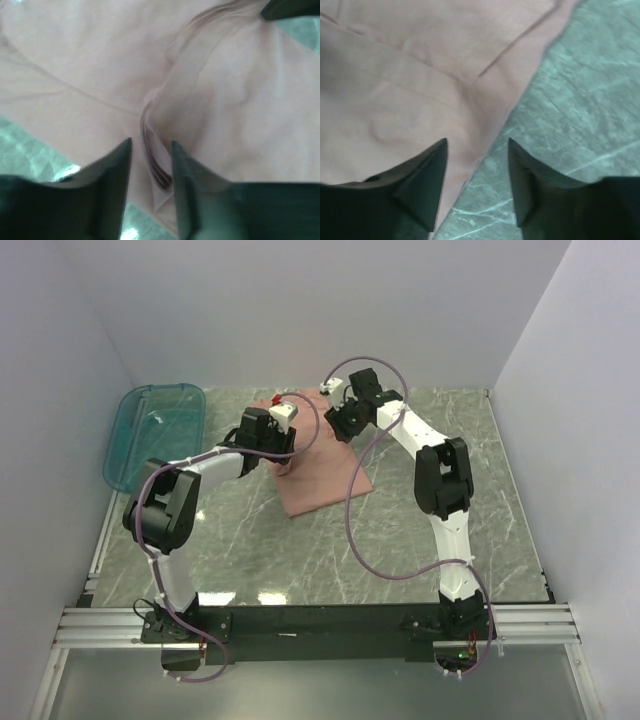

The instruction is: Fold and stack the t-shirts

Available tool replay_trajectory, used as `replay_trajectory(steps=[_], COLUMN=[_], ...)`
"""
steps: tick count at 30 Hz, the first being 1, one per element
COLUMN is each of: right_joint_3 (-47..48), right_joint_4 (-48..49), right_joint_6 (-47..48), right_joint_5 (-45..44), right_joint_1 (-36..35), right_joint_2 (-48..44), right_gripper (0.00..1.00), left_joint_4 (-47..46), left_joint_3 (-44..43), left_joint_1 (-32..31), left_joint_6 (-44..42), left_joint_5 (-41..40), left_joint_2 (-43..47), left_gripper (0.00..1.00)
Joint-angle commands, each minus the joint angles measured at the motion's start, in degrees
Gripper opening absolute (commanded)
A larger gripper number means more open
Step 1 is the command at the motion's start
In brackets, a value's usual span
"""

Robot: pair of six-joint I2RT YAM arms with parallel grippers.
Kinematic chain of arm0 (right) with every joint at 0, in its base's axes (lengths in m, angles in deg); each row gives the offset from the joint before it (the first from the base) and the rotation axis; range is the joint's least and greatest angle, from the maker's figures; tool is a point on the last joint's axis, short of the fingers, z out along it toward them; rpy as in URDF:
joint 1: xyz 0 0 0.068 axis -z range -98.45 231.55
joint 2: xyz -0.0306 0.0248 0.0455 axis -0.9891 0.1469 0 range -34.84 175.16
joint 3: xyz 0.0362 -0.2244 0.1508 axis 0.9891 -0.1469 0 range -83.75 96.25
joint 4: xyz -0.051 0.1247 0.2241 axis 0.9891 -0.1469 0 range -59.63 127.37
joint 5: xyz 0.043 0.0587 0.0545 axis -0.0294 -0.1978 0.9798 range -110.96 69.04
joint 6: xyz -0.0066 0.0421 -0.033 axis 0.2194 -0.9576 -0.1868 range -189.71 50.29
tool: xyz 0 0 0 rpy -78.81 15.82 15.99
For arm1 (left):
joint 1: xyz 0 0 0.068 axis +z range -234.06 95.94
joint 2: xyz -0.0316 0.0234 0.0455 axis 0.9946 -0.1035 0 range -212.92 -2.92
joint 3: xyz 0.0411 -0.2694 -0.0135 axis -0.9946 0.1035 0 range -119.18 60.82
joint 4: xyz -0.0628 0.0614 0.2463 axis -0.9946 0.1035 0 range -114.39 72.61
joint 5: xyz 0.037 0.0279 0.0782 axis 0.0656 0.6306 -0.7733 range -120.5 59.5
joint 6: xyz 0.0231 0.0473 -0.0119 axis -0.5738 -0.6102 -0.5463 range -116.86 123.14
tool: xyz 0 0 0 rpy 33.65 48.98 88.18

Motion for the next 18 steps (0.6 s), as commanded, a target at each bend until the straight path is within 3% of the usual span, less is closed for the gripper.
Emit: replay_trajectory(steps=[1, 3, 6, 8, 10, 12, 15, 18], right_joint_3=[5.12, 5.49, 1.81, -4.16, -9.77, -14.35, -27.35, -42.20], right_joint_4=[3.84, 4.82, 6.40, 6.76, 2.57, -1.84, -6.34, 0.41], right_joint_6=[-4.78, -6.72, -8.40, -6.39, -2.62, 7.47, 22.06, 25.96], right_joint_5=[-6.16, -10.03, -5.58, 0.03, 11.00, 23.63, 29.58, 30.30], right_joint_1=[-0.32, 0.37, 2.48, 5.12, 7.75, 9.25, 9.96, 9.87], right_joint_2=[-0.15, -2.17, -7.87, -13.56, -17.36, -23.07, -33.35, -45.91], right_gripper=[0.60, 0.63, 0.64, 0.64, 0.64, 0.64, 0.64, 0.69], left_joint_4=[-4.22, -6.86, -7.23, -3.73, -1.44, 1.73, 4.46, 7.00], left_joint_3=[-0.84, 1.01, 2.59, 2.86, 4.00, 7.07, 13.48, 20.16], left_joint_1=[0.66, 0.93, 0.93, 1.01, 1.02, 0.75, -2.31, -9.25], left_joint_6=[5.28, 6.37, 5.32, 3.48, 0.77, -0.92, -4.95, -9.00], left_joint_5=[-8.15, -14.74, -18.45, -16.10, -12.58, -5.58, -1.41, -2.45], left_joint_2=[2.29, 7.11, 14.67, 19.67, 23.11, 28.30, 35.15, 41.39], left_gripper=[0.56, 0.73, 0.84, 0.83, 0.82, 0.81, 0.81, 0.81])
